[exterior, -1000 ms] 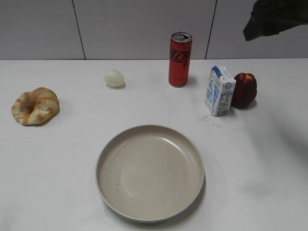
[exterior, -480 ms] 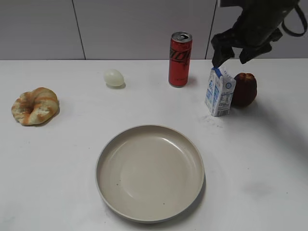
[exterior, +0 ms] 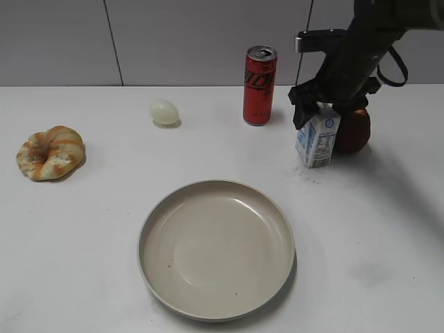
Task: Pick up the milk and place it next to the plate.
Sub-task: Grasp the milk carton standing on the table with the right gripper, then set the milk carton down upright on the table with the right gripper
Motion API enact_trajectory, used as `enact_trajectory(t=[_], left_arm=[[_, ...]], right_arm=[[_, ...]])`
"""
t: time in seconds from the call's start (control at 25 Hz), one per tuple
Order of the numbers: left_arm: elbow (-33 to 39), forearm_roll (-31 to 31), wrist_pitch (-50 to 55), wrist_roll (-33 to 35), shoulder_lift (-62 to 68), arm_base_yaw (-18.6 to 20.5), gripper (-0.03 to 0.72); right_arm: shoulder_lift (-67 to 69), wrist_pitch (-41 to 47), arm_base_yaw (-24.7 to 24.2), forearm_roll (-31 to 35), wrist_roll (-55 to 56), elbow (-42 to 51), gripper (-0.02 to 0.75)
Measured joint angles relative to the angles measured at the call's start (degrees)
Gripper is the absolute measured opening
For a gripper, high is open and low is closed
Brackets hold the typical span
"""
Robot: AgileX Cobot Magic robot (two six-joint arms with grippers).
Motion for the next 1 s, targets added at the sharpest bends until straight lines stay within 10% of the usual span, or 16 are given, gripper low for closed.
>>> enact_trajectory(t=[0.36, 1.0], left_arm=[[0.00, 0.00, 0.00, 0.00, 0.00, 0.00, 0.231], [0.00, 0.00, 0.00, 0.00, 0.00, 0.00, 0.231]], right_arm=[[2.47, -0.91, 0.00, -0.54, 0.07, -0.27, 0.305], [-5.60, 9.98, 0.04, -0.59, -0.60, -4.21, 0.302]])
